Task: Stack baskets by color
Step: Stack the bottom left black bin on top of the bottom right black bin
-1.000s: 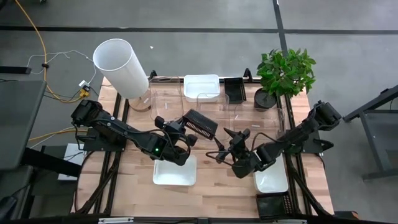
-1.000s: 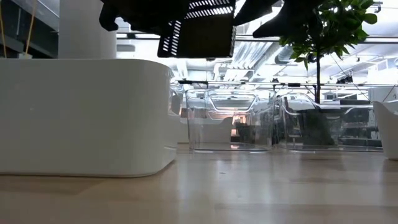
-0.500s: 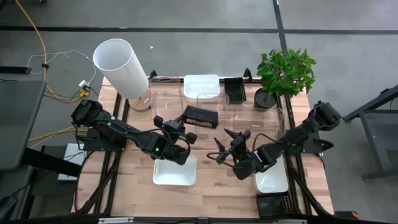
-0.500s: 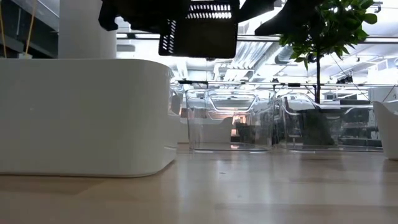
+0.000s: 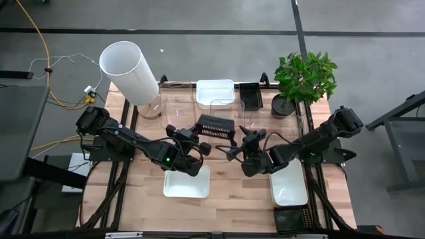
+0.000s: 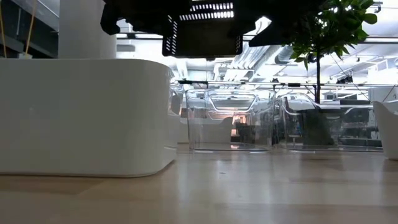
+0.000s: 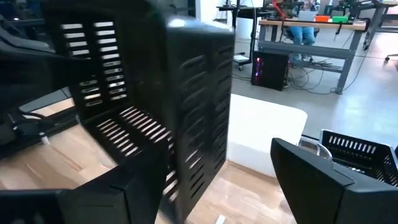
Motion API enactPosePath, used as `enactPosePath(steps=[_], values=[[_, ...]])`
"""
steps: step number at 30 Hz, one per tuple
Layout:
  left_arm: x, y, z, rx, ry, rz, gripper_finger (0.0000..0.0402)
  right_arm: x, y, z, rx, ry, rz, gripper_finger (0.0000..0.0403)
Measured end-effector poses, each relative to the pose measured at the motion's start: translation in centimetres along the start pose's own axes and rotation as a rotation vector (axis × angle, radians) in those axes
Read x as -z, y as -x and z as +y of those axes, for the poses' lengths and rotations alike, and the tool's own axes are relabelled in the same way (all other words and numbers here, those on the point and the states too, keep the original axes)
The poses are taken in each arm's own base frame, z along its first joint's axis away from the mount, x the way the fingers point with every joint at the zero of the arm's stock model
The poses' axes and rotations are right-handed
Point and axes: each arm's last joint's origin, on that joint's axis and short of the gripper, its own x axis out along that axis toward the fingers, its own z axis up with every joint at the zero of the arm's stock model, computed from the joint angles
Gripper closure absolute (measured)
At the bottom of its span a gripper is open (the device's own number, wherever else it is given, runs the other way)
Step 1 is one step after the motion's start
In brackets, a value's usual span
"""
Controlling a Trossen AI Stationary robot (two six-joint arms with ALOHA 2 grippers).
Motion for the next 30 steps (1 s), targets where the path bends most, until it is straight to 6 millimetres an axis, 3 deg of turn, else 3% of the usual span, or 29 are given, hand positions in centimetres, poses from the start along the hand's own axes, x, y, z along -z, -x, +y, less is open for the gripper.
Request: enactPosePath(steps=[5,12,21,30], values=[[0.0,0.0,0.0,0.012,-0.001,0.015,0.0401,0.0,0.0,0.0,0.012,0.001,-0.008,0.0195],[-0.1,-0.2,-0.3,0.036,-0.044,0.04,0.0398,-0.1,-0.1,0.0,0.011,0.028,-0.009,0.0385],[-1.9,0.0,-0.6,0.083,-0.097,0.022,0.0333,-0.4,0.0,-0.2,0.077,0.065,-0.056,0.0397],[-1.9,1.5,-1.2,0.2,-0.203,0.047,0.0244,-1.4,0.3,-0.9,0.098,0.123,-0.066,0.0402]])
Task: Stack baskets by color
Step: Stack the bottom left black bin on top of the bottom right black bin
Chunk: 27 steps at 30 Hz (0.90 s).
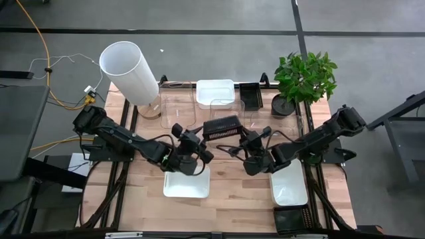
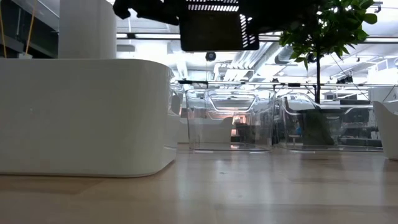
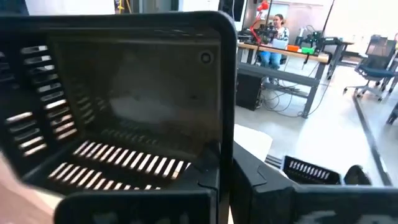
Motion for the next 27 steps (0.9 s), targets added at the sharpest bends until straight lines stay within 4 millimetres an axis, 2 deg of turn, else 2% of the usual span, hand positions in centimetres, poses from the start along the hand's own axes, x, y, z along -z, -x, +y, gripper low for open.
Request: enactPosePath(steps=[4,10,13,16,19,21,23,27], values=[[-0.4,2.1,-0.2,0.059,-0.051,-0.019,0.0223,-0.4,0.2,-1.0,0.008,0.022,0.007,0.0402],[-1.2,6.6,-0.1,0.219,-0.163,-0.052,0.0216,-1.1,0.5,-2.5,-0.03,0.073,0.046,0.0402],[-1.4,9.0,0.3,0.293,-0.231,-0.076,0.0216,-2.3,1.6,-3.2,-0.196,0.156,0.108,0.0403],[-1.6,10.9,1.1,0.342,-0.256,-0.087,0.0216,-3.8,3.3,-4.2,-0.489,0.203,0.185,0.0403],[-1.6,12.1,2.0,0.367,-0.25,-0.085,0.0216,-5.7,5.2,-5.5,-0.791,0.186,0.275,0.0403],[-1.6,12.5,2.2,0.376,-0.238,-0.083,0.0216,-7.0,6.5,-6.2,-0.926,0.155,0.348,0.0403],[-1.6,12.7,2.4,0.382,-0.231,-0.081,0.0216,-8.0,7.8,-6.6,-0.984,0.129,0.421,0.0403],[-1.6,12.7,2.4,0.386,-0.232,-0.077,0.0216,-8.5,10.2,-6.7,-1.019,0.177,0.649,0.0403]])
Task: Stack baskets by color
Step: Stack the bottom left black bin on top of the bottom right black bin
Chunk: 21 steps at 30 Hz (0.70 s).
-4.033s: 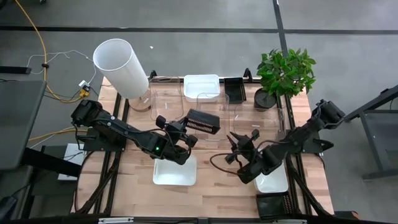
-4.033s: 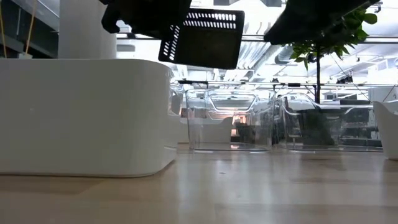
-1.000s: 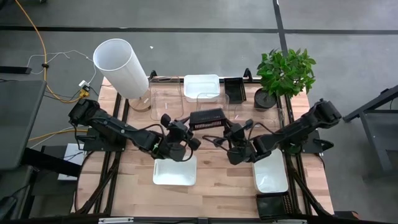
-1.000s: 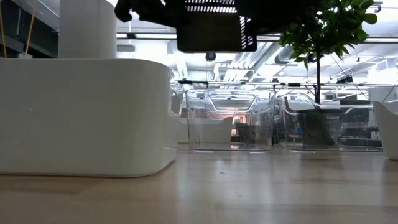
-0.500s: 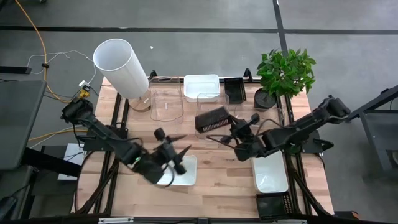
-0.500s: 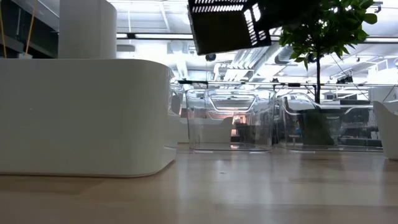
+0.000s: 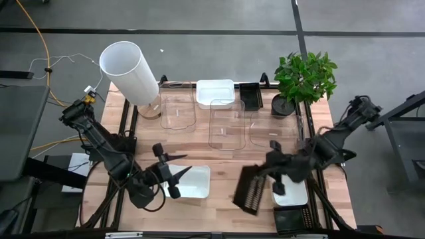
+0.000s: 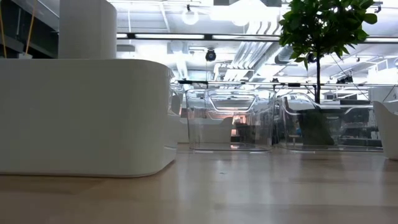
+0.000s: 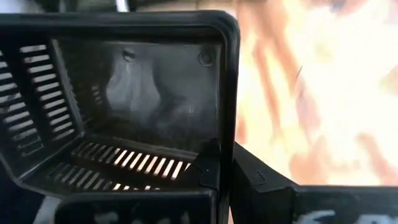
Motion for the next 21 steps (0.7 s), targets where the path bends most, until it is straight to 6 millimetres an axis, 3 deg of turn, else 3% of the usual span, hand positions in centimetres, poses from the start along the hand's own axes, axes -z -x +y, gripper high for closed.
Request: enactPosePath(steps=[4,9,14,21], values=[[0.0,0.0,0.0,-0.002,0.016,0.0,0.0216,1.4,0.6,2.2,0.065,-0.112,0.325,0.0403],[0.0,0.0,0.0,-0.001,0.018,0.0,0.0216,3.3,1.3,4.7,0.29,-0.266,0.721,0.0403],[0.0,0.0,0.0,-0.001,0.017,0.0,0.0216,4.4,1.1,7.8,0.295,-0.325,0.851,0.0403],[0.0,0.0,0.0,0.0,0.015,0.0,0.0216,6.8,0.0,10.3,0.373,-0.392,1.021,0.0403]])
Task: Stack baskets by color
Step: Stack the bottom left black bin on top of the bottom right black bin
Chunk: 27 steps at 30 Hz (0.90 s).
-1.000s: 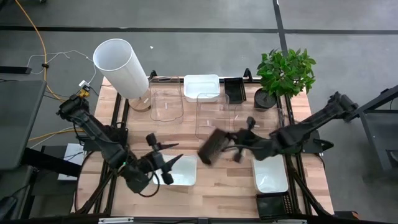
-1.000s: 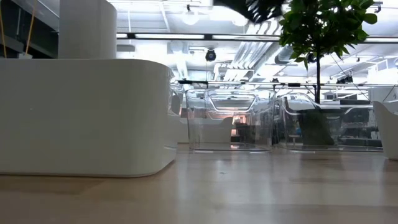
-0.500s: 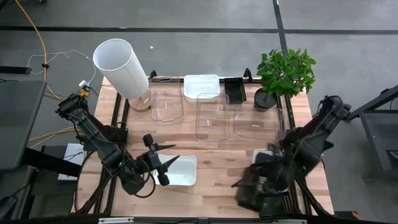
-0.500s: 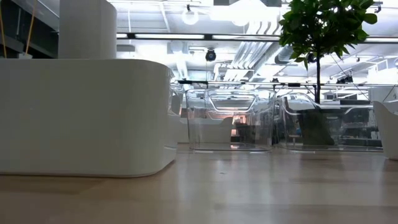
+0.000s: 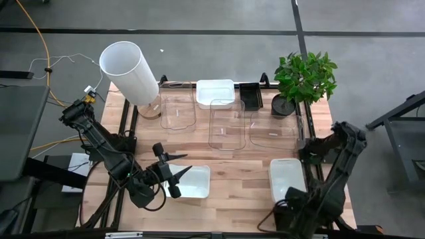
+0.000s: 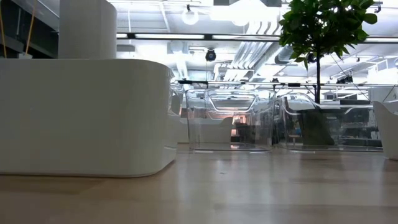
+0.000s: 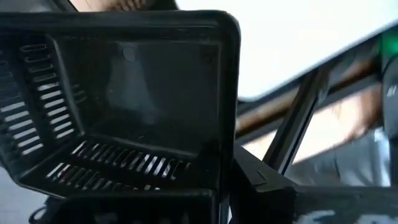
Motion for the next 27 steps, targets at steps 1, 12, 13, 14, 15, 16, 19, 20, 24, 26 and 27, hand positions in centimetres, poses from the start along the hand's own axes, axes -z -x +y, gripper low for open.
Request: enactPosePath(steps=[1,12,13,14,15,16,19,20,24,26,27], values=[[0.0,0.0,0.0,-0.001,0.0,0.0,0.0216,0.1,-0.3,0.2,0.012,-0.014,0.006,0.0403],[0.0,0.0,0.0,0.0,0.002,0.0,0.0216,0.1,-2.6,1.9,0.094,-0.323,-0.014,0.0403],[0.0,0.0,0.0,0.0,0.002,0.0,0.0216,0.2,-2.8,2.0,0.101,-0.339,-0.011,0.0403],[0.0,0.0,0.0,0.0,0.001,0.0,0.0216,0.3,-3.0,2.1,0.107,-0.357,-0.006,0.0403],[0.0,0.0,0.0,0.0,0.001,0.0,0.0216,0.5,-3.1,2.2,0.112,-0.374,-0.004,0.0403],[0.0,0.0,0.0,0.0,0.0,0.0,0.0216,0.8,-3.2,2.2,0.115,-0.393,-0.005,0.0403],[0.0,0.0,0.0,0.0,0.0,0.0,0.0216,1.7,-3.4,2.2,0.123,-0.463,-0.013,0.0403],[0.0,0.0,0.0,0.0,-0.001,0.0,0.0216,2.0,-3.5,2.1,0.124,-0.484,-0.019,0.0403],[0.0,0.0,0.0,0.0,-0.001,0.001,0.0216,2.9,-3.8,2.1,0.116,-0.593,-0.076,0.0403],[0.0,0.0,0.0,0.0,-0.001,0.0,0.0216,3.3,-3.9,2.0,0.11,-0.64,-0.099,0.0403],[0.0,0.0,0.0,0.0,-0.001,0.0,0.0216,3.5,-4.0,2.0,0.11,-0.657,-0.108,0.0403]])
